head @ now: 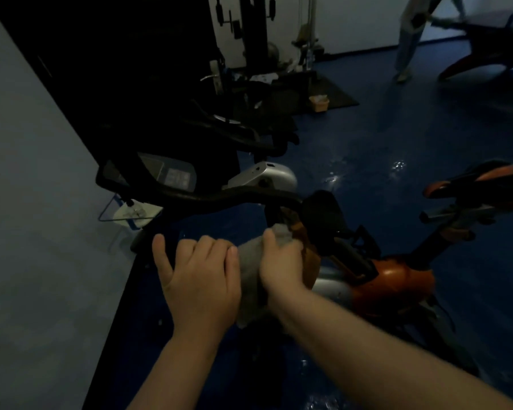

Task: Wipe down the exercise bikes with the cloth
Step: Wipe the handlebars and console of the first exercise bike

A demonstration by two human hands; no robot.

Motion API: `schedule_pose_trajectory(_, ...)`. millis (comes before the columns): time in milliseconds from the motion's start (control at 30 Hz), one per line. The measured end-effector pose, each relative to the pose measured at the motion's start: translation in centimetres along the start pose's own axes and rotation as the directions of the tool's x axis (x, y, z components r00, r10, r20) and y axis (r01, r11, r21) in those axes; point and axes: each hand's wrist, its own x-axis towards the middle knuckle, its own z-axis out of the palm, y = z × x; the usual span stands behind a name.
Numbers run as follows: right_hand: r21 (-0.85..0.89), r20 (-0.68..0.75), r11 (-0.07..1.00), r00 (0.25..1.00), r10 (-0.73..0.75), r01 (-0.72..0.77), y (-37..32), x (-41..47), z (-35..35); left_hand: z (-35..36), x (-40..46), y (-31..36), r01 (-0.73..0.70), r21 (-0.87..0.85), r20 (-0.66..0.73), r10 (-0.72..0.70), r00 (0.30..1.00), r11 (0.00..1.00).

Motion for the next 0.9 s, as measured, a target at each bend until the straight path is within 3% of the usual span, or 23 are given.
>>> schedule_pose_trajectory(333, -0.295, 0.124, 0.955, 0.992, -0.003, 0.040, -2.9, 3.9, -0.8, 0.4, 0.0, 0.9, 0.089, 0.026, -0.024, -0.088, 0.996, 0.996)
schedule_pose_trajectory(533, -0.361, 0.214, 0.927, 0.976, -0.029, 0.107, -2.5, 3.0, -1.7, 0.5, -0.1, 1.1, 0.109, 0.038, -0.052, -0.107, 0.993, 0.993)
schedule_pose_trajectory(667, -0.266, 0.131, 0.964, 0.991, 0.034, 0.002, -4.4, 4.0, -1.2, 0.8, 0.0, 1.3, 0.150, 0.036, -0.079, -0.147, 0.986, 0.988)
schedule_pose_trajectory(733, -0.070, 0.171, 0.997, 0.985, 0.026, -0.014, -4.7, 4.6, -0.8, 0.9, 0.1, 1.3, 0.150, 0.054, -0.100, -0.144, 0.984, 0.987)
schedule_pose_trajectory(800, -0.125, 0.210, 0.987, 0.975, -0.075, 0.103, -3.1, 3.9, -1.5, 1.0, -0.1, 1.3, 0.145, 0.059, -0.107, -0.138, 0.985, 0.988)
schedule_pose_trajectory(900, -0.104, 0.285, 0.990, 0.957, -0.060, 0.094, -0.3, 2.9, -2.0, 1.2, 0.0, 1.4, 0.159, 0.056, -0.135, -0.151, 0.979, 0.986)
